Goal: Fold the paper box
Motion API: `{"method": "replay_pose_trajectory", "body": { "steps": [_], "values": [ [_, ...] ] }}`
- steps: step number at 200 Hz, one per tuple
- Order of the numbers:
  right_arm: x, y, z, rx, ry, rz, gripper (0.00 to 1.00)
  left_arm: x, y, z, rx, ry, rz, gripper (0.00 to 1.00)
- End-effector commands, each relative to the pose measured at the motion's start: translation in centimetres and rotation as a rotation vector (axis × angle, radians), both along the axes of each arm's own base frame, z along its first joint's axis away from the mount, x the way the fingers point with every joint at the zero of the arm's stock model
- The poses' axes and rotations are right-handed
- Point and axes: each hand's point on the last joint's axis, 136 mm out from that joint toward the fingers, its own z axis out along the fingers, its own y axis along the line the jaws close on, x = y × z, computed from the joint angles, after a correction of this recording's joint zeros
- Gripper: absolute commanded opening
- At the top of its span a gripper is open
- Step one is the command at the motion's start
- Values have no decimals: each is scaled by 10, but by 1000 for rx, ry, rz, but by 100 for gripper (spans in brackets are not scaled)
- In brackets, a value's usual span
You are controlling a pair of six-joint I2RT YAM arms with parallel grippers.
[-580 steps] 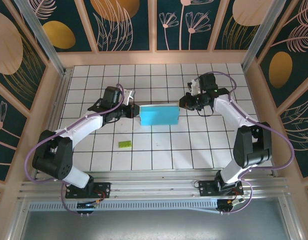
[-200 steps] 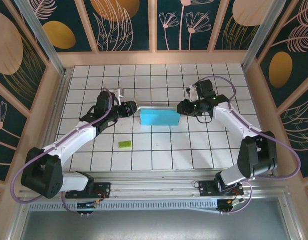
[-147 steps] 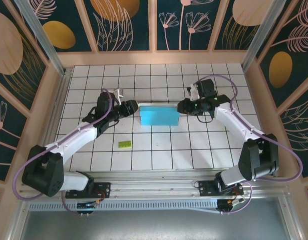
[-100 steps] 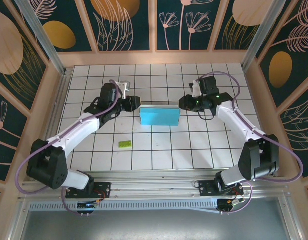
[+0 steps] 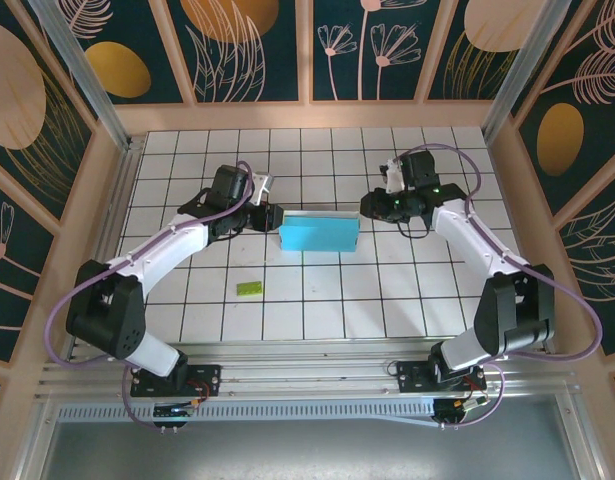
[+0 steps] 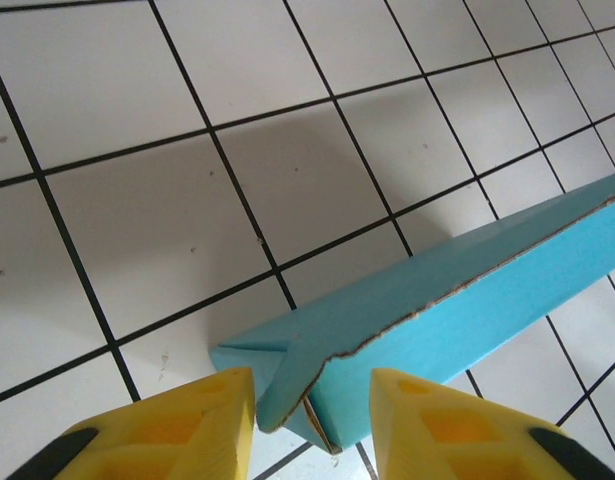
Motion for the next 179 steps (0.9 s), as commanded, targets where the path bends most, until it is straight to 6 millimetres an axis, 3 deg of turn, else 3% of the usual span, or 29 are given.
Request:
{"method": "replay_pose_trajectory", "body": {
  "steps": [1, 30, 73, 179],
  "values": [
    [3, 8, 8, 22, -15, 42, 27, -5, -5, -4, -3, 39, -21, 32],
    [-2, 11, 0, 18, 12, 50, 27, -3, -6, -3, -17, 45, -5, 30],
    [-3, 14, -7, -12, 17, 58, 20, 1, -6, 5, -20, 12, 1, 29],
    [-2, 14, -7, -50, 5, 52, 7, 8, -5, 9, 6, 3, 3, 28]
  ]
}}
